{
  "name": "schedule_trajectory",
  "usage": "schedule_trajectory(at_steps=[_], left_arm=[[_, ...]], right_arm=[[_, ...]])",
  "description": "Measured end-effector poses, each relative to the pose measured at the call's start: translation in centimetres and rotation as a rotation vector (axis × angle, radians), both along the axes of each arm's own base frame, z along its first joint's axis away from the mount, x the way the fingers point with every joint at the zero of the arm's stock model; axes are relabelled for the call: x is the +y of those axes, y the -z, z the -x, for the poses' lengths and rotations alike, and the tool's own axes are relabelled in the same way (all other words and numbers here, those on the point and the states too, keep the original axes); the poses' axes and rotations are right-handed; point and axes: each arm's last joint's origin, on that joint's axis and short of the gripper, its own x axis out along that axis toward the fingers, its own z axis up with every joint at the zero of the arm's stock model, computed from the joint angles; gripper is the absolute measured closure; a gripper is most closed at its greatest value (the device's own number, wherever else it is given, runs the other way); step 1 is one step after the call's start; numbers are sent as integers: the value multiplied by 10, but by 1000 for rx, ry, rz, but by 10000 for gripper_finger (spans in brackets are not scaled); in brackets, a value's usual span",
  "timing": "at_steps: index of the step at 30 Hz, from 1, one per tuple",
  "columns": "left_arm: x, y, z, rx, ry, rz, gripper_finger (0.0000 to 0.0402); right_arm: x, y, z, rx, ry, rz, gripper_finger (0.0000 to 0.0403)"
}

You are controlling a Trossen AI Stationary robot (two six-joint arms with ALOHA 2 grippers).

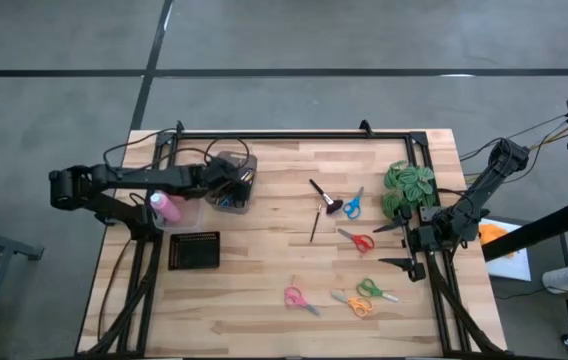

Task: Pick & Place Paint Supplies
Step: Put the middle gold brush into the black bin

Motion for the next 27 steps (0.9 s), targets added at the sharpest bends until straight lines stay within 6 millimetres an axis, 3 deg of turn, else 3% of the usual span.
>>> schedule_trajectory(at_steps=[17, 27], left_arm=[[-1, 7, 3, 1, 5, 16, 397], [-1, 5, 0, -36, 23, 28, 315]], right_arm=[[0, 0, 0, 0, 0, 0, 62], [0, 0, 0, 0, 0, -1, 62]])
